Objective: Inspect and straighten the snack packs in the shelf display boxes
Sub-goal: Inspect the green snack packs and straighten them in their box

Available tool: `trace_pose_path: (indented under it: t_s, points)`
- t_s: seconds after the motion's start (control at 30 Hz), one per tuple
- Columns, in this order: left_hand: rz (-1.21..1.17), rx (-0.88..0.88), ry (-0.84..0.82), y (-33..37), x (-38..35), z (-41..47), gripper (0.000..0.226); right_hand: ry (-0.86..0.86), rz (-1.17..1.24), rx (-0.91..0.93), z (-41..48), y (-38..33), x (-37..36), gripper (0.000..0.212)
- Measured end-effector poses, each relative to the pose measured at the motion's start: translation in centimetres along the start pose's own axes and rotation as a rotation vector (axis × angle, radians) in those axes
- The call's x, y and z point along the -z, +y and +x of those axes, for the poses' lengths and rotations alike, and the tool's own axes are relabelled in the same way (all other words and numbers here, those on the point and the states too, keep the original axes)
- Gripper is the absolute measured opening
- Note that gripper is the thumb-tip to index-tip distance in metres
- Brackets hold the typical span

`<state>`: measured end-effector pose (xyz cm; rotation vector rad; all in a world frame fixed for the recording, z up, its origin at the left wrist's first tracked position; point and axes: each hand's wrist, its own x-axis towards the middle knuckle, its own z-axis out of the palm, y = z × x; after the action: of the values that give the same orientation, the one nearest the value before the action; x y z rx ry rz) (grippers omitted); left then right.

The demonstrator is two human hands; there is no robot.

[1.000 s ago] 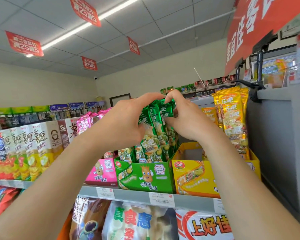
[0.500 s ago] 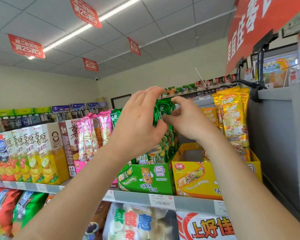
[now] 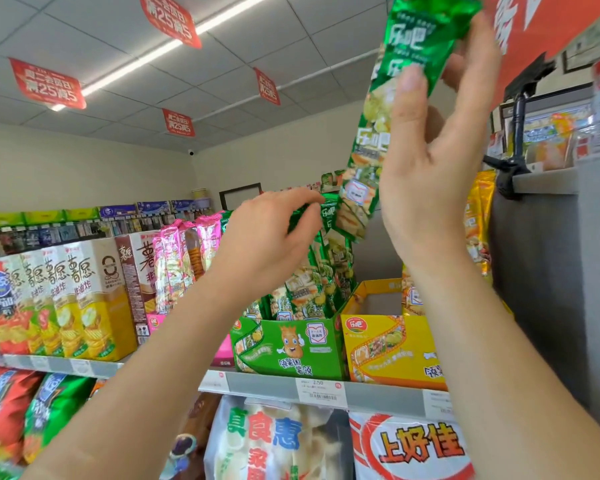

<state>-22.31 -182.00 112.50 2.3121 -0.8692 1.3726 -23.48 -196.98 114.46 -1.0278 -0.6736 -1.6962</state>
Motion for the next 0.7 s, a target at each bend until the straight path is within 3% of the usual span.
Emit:
trace_pose_path:
  t_s: [0.13, 0.33, 0.4, 0.5, 0.57, 0.7]
  points:
    - [-0.113, 0.030, -0.014, 0.1, 0.7, 0.6, 0.028, -0.131, 0.144, -0.019, -0.7, -2.1, 1.5, 0.033]
    - [-0.132, 0.011, 0.146, 0.1, 2.0, -0.3, 0.027, -0.482, 0.243, -0.451, -4.3, -4.4, 4.9, 0.019]
    - [-0.277, 0.026, 0.167, 0.5, 2.7, -1.2, 0.023, -0.512, 0.219, -0.535, -6.1, -4.6, 5.6, 0.020]
    - [-0.613, 0.078, 0.067, 1.6, 3.5, -3.9, 0.025, -0.552, 0.155, -0.579, -8.6, -4.7, 6.1, 0.027]
    - [-0.711, 0.117, -0.018, 2.4, 3.4, -6.1, 0.032, -0.563, 0.140, -0.567, -10.3, -5.1, 6.3, 0.028]
    - [-0.811, 0.244, 0.002, 2.7, 2.9, -9.6, 0.018, -0.651, 0.165, -0.658, -13.3, -6.5, 6.3, 0.026]
